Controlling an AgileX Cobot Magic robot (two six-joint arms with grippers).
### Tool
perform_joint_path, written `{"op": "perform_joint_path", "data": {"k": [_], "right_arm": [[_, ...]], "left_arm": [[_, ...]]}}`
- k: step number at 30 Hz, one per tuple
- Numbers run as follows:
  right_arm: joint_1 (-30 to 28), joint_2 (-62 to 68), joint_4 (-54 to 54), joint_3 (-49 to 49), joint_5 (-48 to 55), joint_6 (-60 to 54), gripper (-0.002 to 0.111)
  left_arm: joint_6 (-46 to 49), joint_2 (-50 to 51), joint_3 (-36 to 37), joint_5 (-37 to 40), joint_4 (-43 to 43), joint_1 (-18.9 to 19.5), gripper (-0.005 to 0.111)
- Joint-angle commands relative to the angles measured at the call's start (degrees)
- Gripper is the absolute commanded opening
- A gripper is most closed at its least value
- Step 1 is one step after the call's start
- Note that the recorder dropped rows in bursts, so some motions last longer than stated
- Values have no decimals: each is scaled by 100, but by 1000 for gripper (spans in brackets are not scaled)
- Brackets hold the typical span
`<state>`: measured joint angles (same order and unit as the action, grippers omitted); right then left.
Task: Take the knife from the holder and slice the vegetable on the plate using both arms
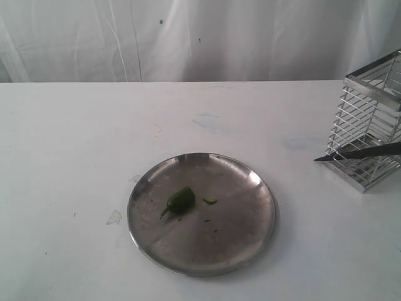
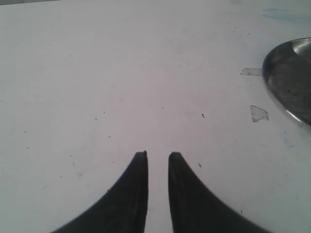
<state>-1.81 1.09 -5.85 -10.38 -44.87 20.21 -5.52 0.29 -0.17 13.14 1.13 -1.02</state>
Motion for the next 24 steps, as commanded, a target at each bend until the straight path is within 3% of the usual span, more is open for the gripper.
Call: {"op": "perform_joint_path", "data": {"k": [1, 6, 9, 13, 17, 19, 24], "right_arm": [[10, 510, 585, -1530, 75, -623, 0], [10, 1532, 450, -2761, 1638, -3108, 0], [10, 2192, 450, -2977, 3060, -4425, 0], [10, 3009, 450, -2934, 4720, -5388, 0], [10, 3902, 461, -2825, 5170, -5327, 0], [-13, 4310, 461, -2904, 5482, -4621, 0], [-162, 5484, 358, -3738, 7844, -2759, 0]], "left_arm": [[-2, -29, 17, 22, -66, -41, 22], [-2, -29, 17, 22, -66, -41, 22], [-2, -29, 17, 22, -66, -41, 22], [-2, -29, 17, 22, -66, -41, 22], [-2, -29, 17, 22, -66, -41, 22], [-2, -29, 17, 22, -66, -41, 22], [-2, -29, 17, 22, -66, -41, 22]]}}
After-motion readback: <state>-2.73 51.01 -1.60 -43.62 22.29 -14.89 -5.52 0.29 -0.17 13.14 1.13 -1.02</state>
